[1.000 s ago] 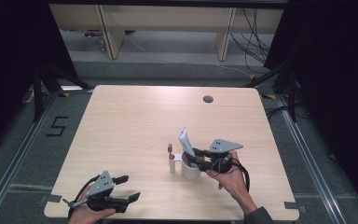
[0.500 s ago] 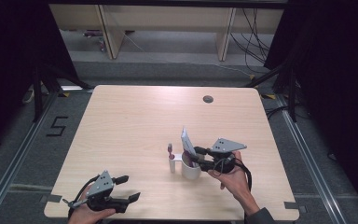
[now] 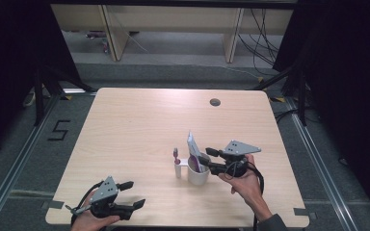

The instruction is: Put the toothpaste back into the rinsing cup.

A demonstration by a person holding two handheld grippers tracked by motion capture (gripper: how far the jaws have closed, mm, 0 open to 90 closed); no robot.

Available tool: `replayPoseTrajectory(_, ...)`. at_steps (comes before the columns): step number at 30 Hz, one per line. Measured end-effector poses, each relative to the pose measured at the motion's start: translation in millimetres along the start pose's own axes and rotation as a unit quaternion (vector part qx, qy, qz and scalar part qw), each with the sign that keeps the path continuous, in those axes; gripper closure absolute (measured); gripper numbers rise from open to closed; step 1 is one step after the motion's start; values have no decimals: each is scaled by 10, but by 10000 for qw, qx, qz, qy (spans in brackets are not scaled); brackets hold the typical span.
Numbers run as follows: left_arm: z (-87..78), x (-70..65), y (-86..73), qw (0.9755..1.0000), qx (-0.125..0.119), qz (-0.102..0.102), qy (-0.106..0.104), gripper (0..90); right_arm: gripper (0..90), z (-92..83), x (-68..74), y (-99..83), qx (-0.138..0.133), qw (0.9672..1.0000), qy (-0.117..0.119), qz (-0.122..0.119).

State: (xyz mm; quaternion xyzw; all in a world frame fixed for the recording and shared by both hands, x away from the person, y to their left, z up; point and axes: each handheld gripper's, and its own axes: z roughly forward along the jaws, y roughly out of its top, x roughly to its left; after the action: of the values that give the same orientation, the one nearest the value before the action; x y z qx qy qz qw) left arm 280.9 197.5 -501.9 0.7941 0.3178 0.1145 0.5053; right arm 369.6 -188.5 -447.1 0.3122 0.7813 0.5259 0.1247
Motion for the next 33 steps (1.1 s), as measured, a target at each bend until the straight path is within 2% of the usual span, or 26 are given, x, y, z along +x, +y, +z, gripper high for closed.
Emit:
replayPoseTrajectory(1, 1, 0, 0, 10000, 4, 6, -3, 225, 510, -2, -19, 4, -39, 9999, -26, -112)
replayPoseTrajectory(4, 7, 1, -3, 10000, -28, 3, -5, 221, 468, -27, -35, 11, -70, 9998, -124, -117)
replayPoseTrajectory(7, 4, 3, -1, 10000, -21, 13, 1, 219, 411, -61, -57, 27, -95, 9999, -131, -36)
replayPoseTrajectory(8, 0, 2, 1, 10000, 0, 16, 15, 218, 402, -77, -45, 25, -133, 9997, -188, 111)
replayPoseTrajectory(10, 0, 1, 1, 10000, -4, 17, 18, 218, 371, -99, -76, 27, -146, 9997, -178, 96)
replayPoseTrajectory(11, 0, 1, 1, 10000, -3, 23, 18, 217, 363, -107, -84, 26, -195, 9994, -275, 93)
replayPoseTrajectory(13, 0, 1, 2, 10000, -2, 34, 18, 217, 346, -124, -92, 24, -198, 9993, -214, 222)
replayPoseTrajectory(14, 0, 1, 2, 10000, 1, 39, 19, 217, 334, -135, -106, 25, -250, 9990, -333, 165)
replayPoseTrajectory(16, 0, 1, 2, 10000, 4, 47, 18, 217, 318, -164, -120, 32, -218, 9989, -358, 211)
replayPoseTrajectory(17, -1, 1, 2, 10000, 6, 50, 21, 217, 293, -176, -102, 29, -191, 9983, -356, 424)
replayPoseTrajectory(19, 0, 1, 2, 10000, -1, 41, 28, 217, 287, -202, -145, 27, -223, 9984, -415, 300)
replayPoseTrajectory(20, 0, 1, 2, 10000, -5, 38, 32, 217, 287, -219, -127, 22, -222, 9976, -412, 503)
replayPoseTrajectory(21, -1, 1, 2, 10000, 1, 39, 35, 217, 287, -235, -161, 20, -256, 9981, -414, 365)
replayPoseTrajectory(22, -1, 1, 2, 10000, 7, 43, 44, 217, 285, -255, -152, 15, -248, 9975, -434, 498)
replayPoseTrajectory(25, 1, 1, 2, 10000, 7, 54, 29, 217, 270, -303, -188, -2, -255, 9974, -500, 442)
replayPoseTrajectory(27, 1, 1, 2, 10000, 9, 59, 28, 217, 265, -344, -182, -20, -240, 9964, -532, 616)
replayPoseTrajectory(29, 0, 2, 0, 10000, 19, 67, 26, 217, 261, -373, -212, -41, -286, 9965, -579, 533)
replayPoseTrajectory(31, 0, 0, -1, 10000, 22, 71, 28, 217, 258, -409, -212, -67, -272, 9951, -630, 711)
replayPoseTrajectory(33, -1, 0, 1, 10000, 23, 73, 24, 217, 251, -436, -257, -99, -291, 9956, -676, 588)
